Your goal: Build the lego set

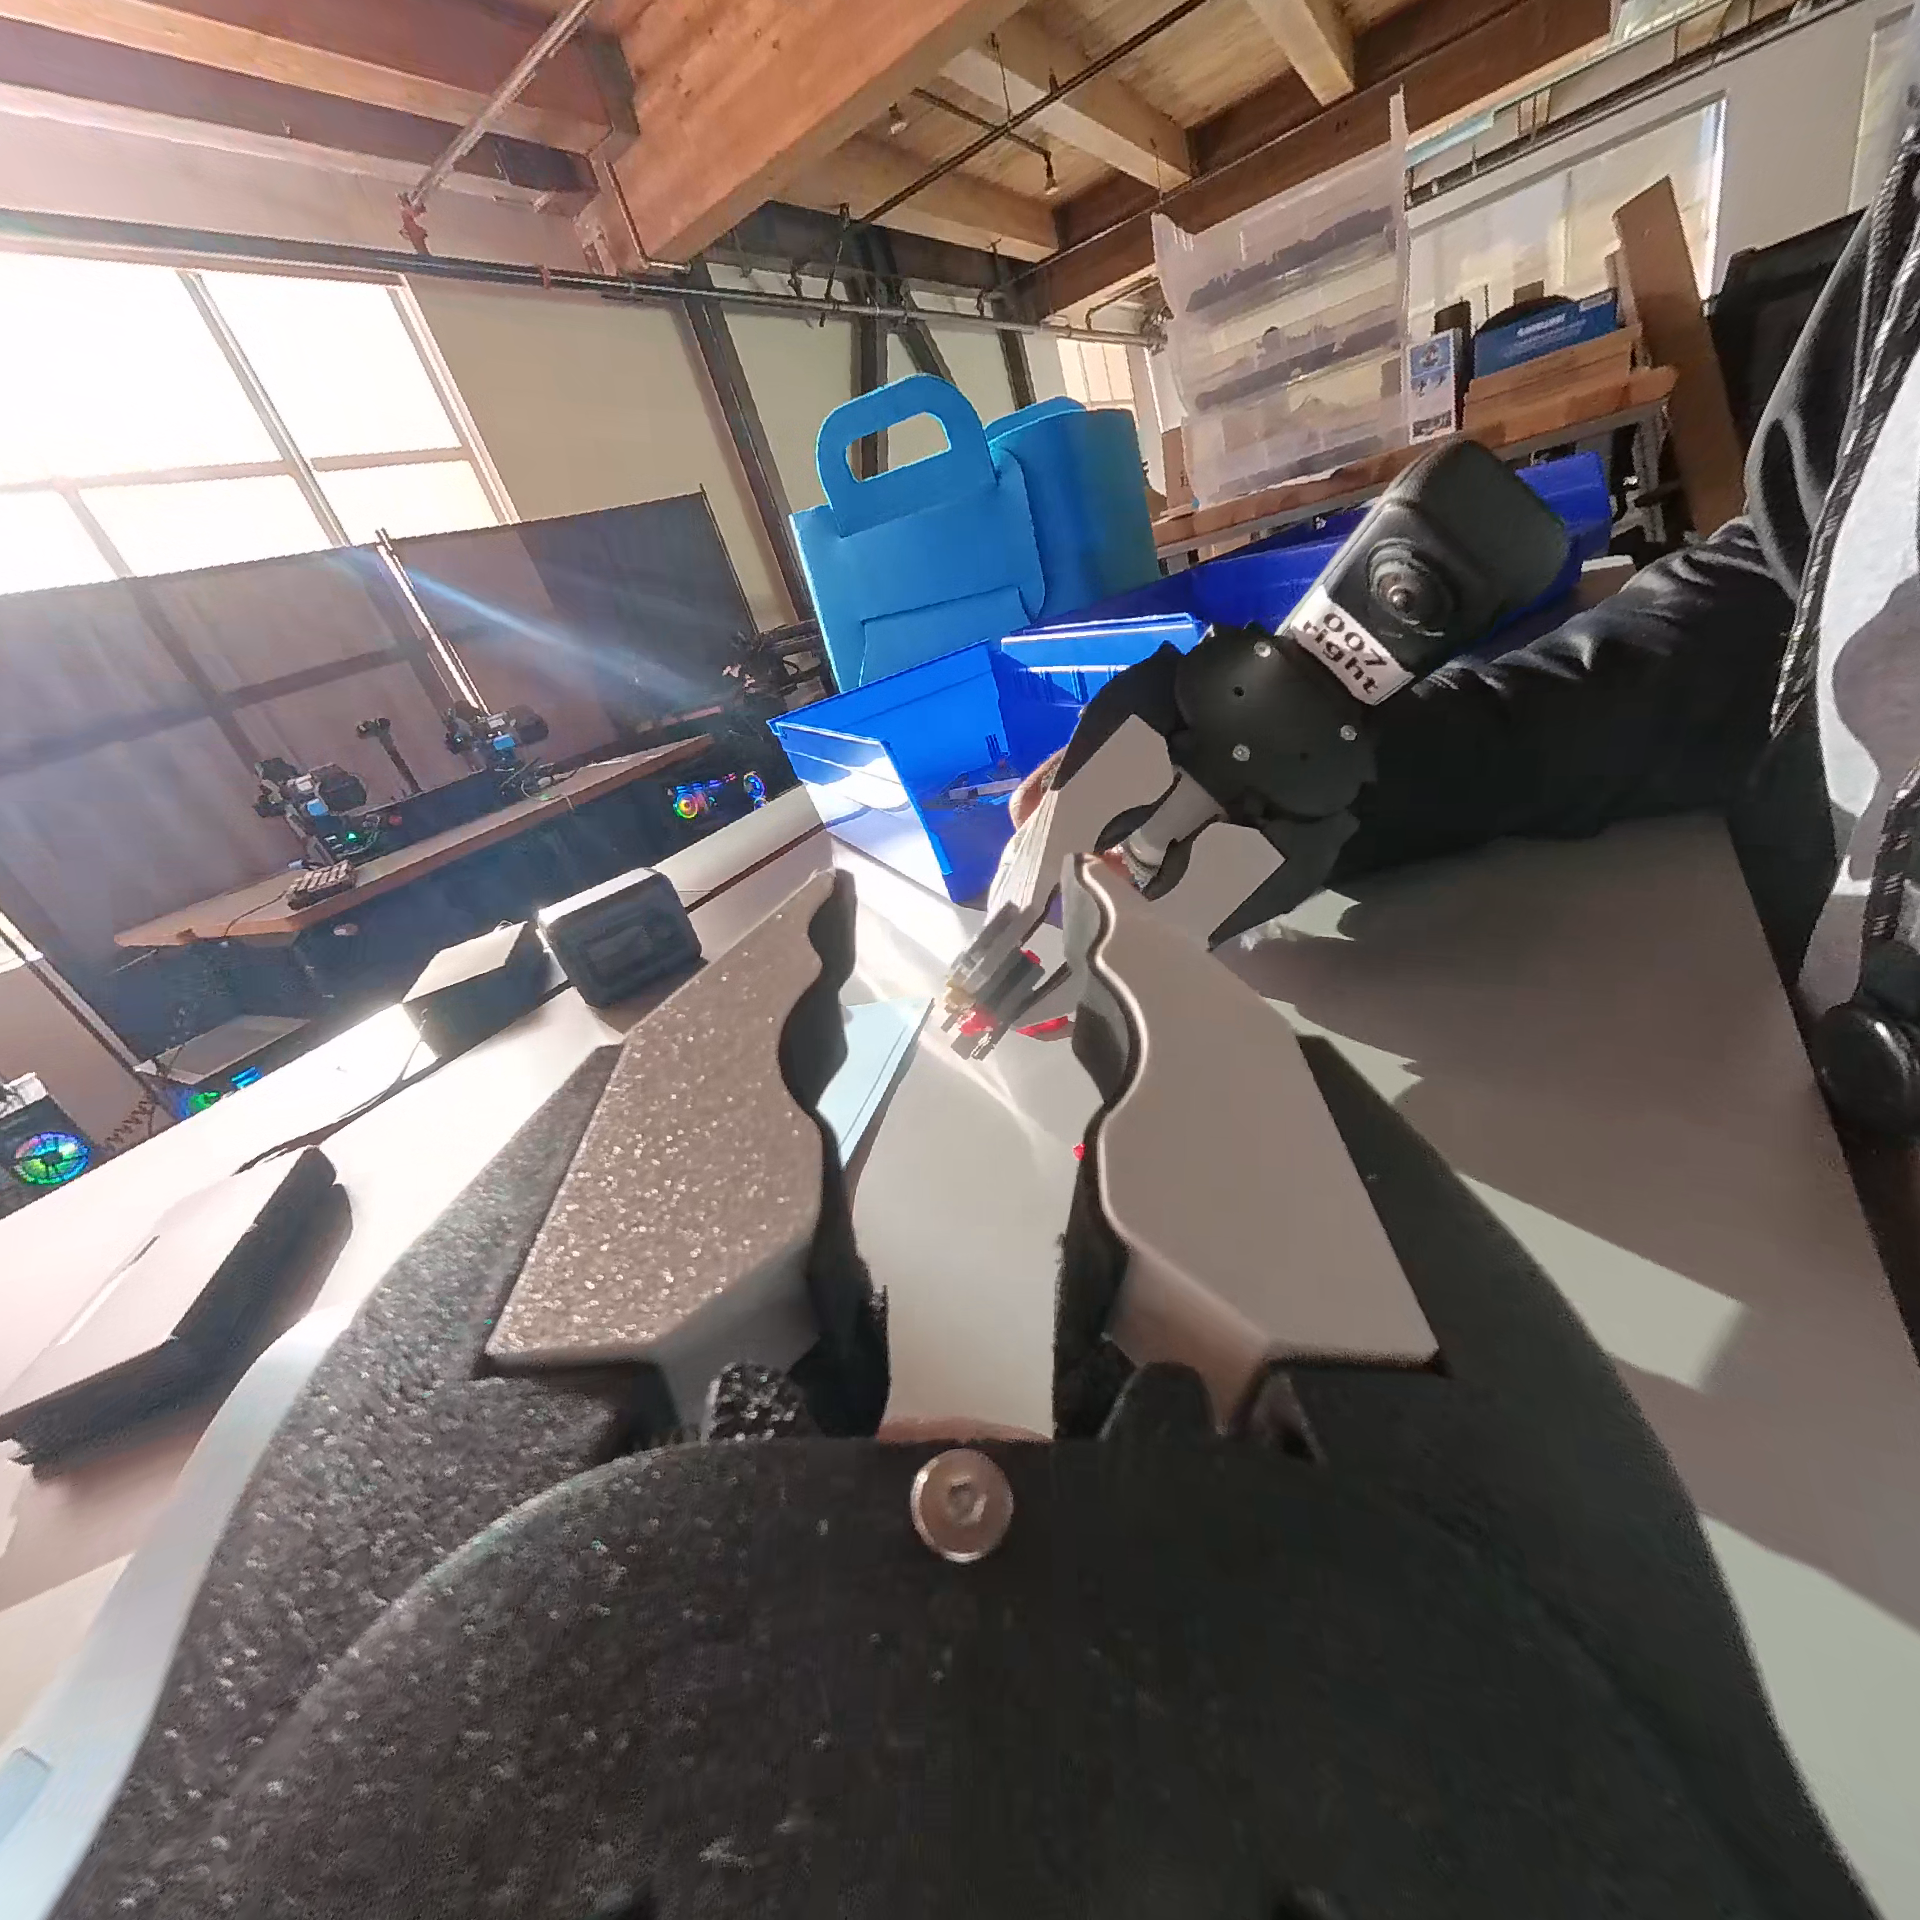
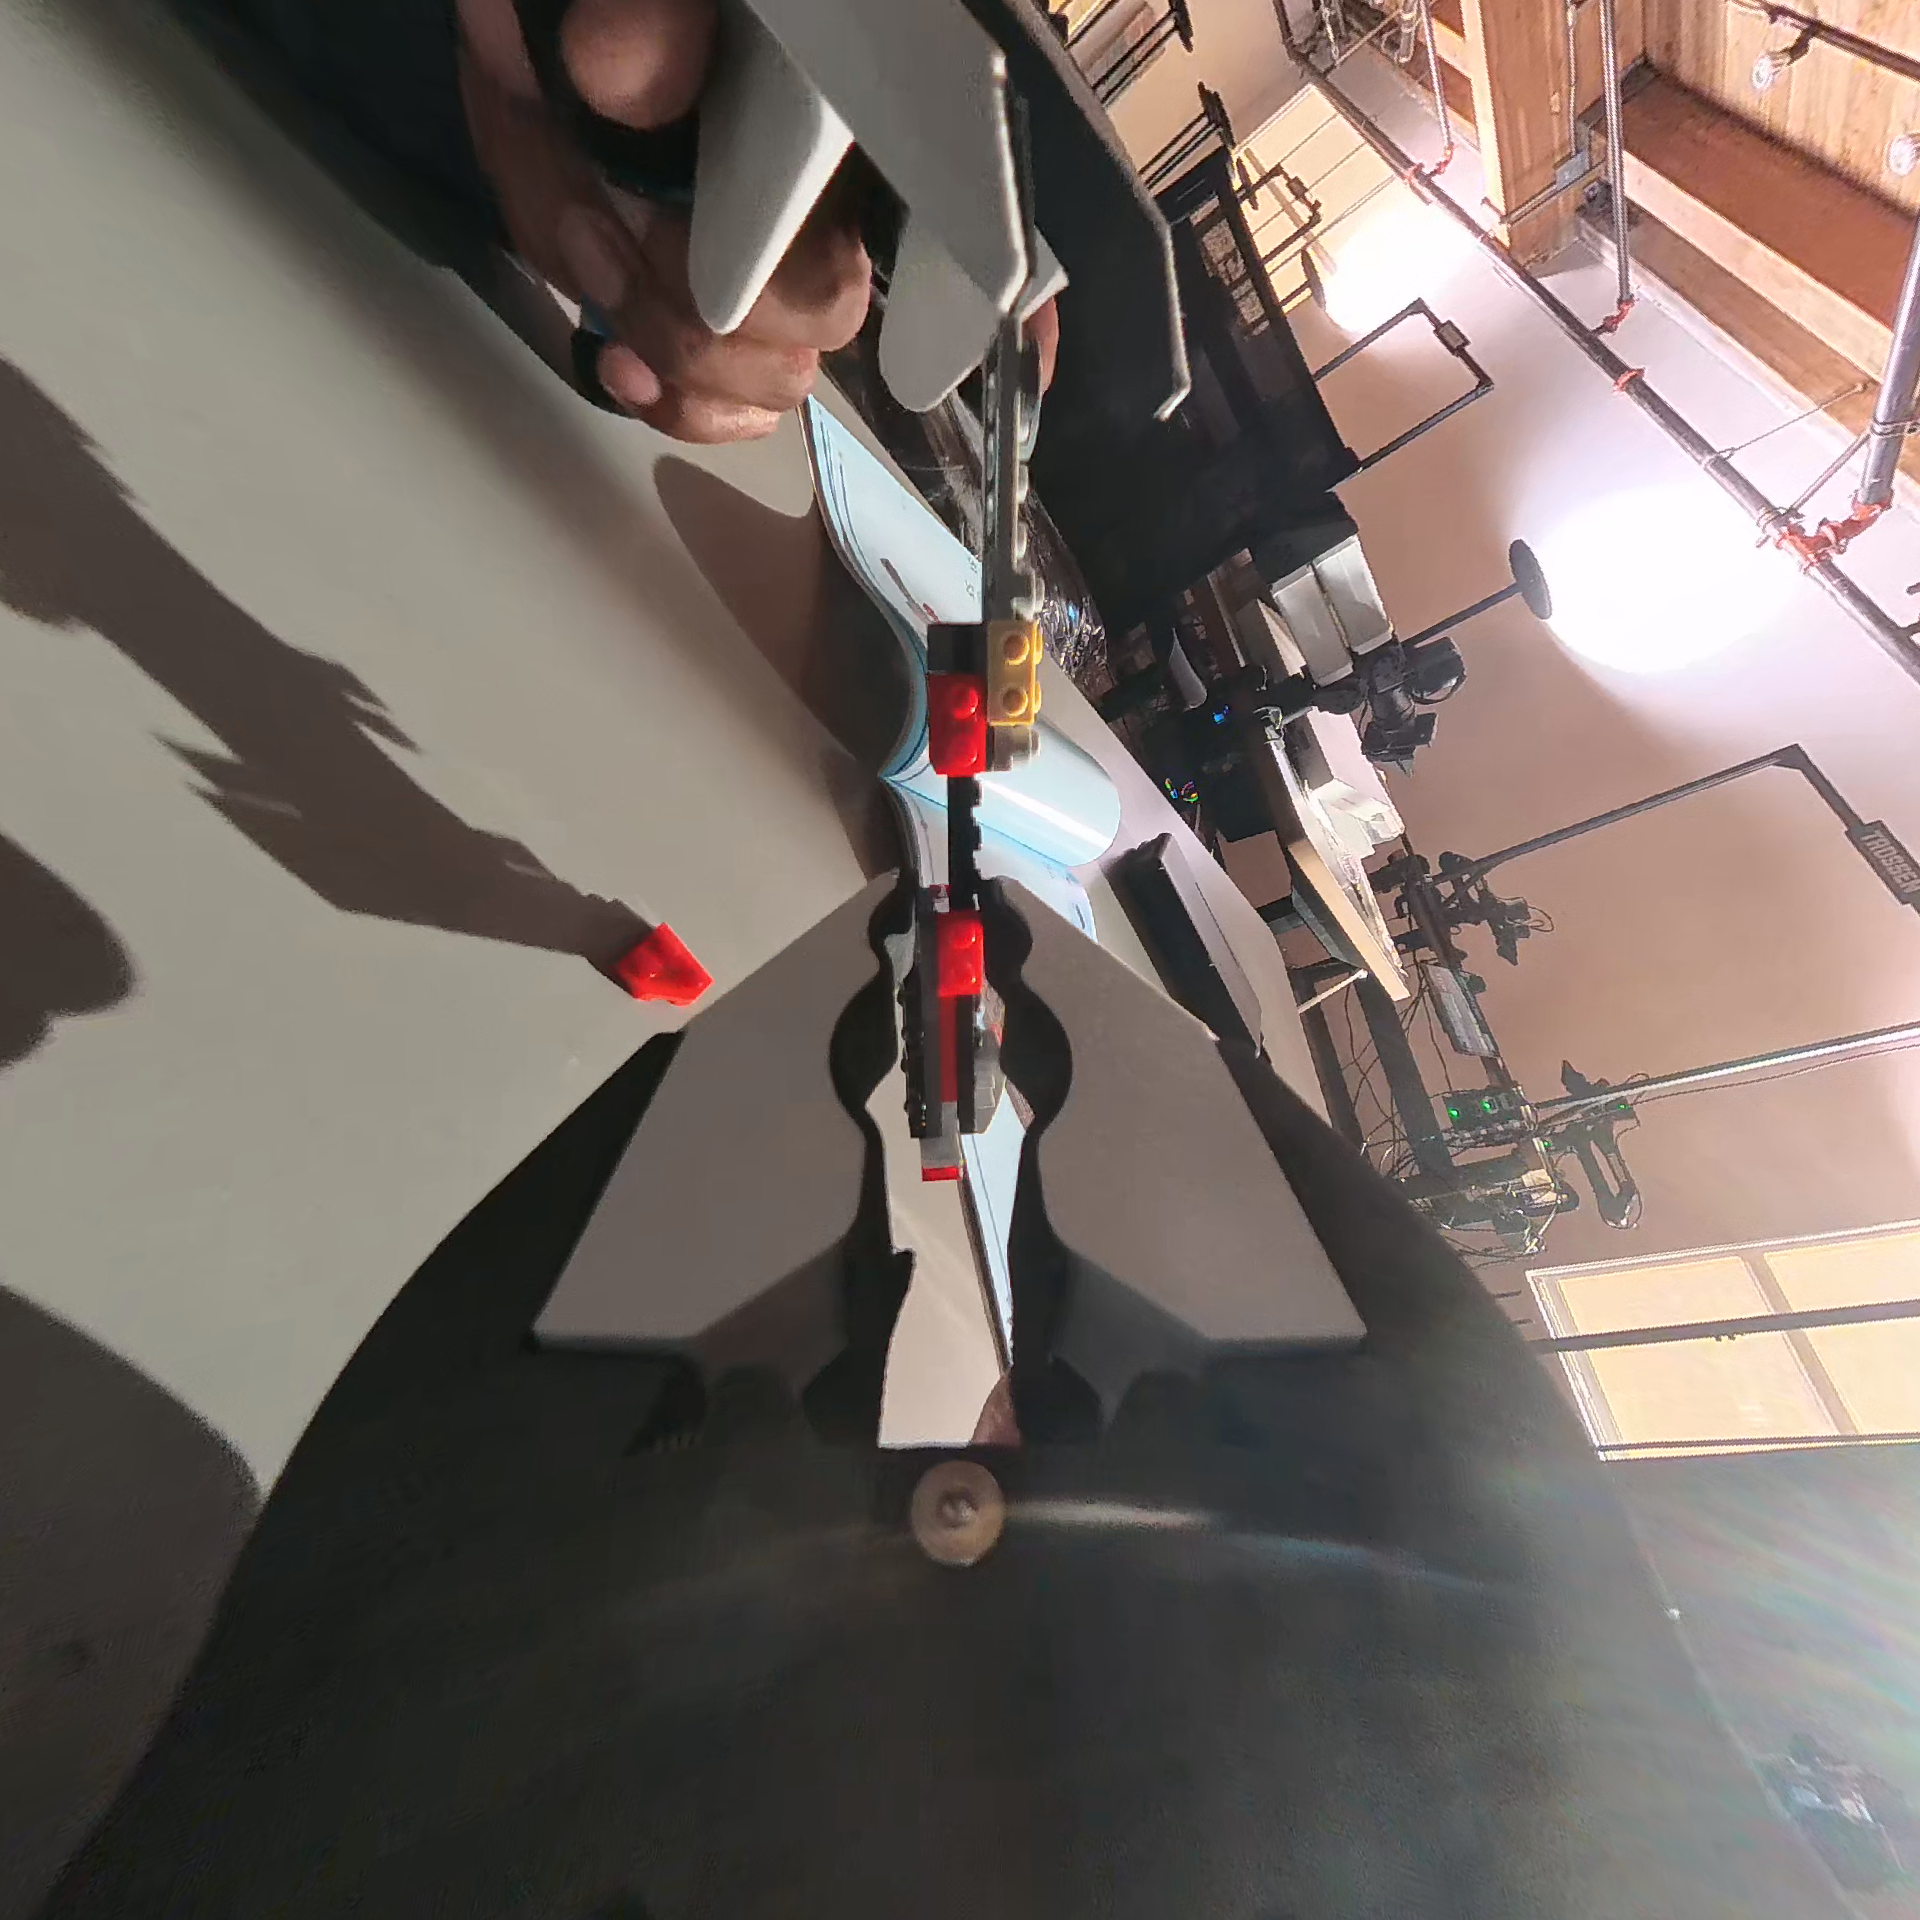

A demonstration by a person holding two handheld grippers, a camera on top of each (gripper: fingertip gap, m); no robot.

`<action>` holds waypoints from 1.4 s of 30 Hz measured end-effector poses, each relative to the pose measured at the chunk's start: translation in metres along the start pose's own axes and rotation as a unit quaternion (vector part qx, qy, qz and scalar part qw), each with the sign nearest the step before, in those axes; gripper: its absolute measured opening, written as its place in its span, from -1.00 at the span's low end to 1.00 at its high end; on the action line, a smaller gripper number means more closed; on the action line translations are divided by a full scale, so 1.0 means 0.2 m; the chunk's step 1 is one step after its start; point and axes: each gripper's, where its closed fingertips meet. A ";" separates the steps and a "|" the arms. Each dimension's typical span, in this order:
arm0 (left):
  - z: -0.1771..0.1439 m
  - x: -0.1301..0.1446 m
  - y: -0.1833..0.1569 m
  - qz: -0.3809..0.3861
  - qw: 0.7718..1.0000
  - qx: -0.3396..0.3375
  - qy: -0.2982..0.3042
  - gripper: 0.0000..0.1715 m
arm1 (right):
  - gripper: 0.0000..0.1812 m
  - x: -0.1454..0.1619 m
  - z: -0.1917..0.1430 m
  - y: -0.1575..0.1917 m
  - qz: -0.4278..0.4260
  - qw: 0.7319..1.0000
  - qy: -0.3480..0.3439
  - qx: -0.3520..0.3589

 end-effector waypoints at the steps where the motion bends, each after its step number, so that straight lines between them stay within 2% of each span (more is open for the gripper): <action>1: 0.00 0.00 0.00 -0.003 1.000 0.000 -0.001 -0.53 | -0.84 0.00 0.00 0.00 0.000 1.000 0.000 -0.001; 27: -0.01 -0.02 0.03 -0.024 1.000 -0.008 -0.006 -0.54 | -0.84 0.01 -0.01 -0.01 0.002 1.000 0.001 0.003; 30: -0.02 -0.03 0.04 -0.041 0.999 -0.007 -0.010 -0.54 | -0.84 0.01 -0.02 -0.01 -0.002 1.000 0.001 0.008; 32: -0.03 -0.05 0.05 -0.085 0.996 0.003 -0.022 -0.54 | -0.84 0.02 -0.02 -0.02 -0.007 1.000 0.003 0.010; 34: -0.05 -0.09 0.06 -0.162 0.986 0.025 -0.038 -0.54 | -0.84 0.02 -0.03 -0.03 -0.013 1.000 0.006 0.017; 37: -0.06 -0.10 0.09 -0.301 0.952 0.051 -0.038 -0.54 | -0.84 0.04 -0.04 -0.04 -0.028 0.999 0.012 0.022; 40: -0.04 -0.01 0.13 -0.435 0.899 0.054 0.006 -0.57 | -0.85 0.04 -0.06 -0.05 -0.049 0.998 0.012 0.028; 42: 0.00 0.07 0.14 -0.525 0.848 0.050 0.050 -0.58 | -0.84 0.01 -0.08 -0.05 -0.068 0.997 0.000 0.035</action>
Point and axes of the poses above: each gripper's, where its closed fingertips meet, z out along the fingers, x out of its underside, y = z × x across the jaws, and after that the axes turned 7 degrees about -x, right-handed
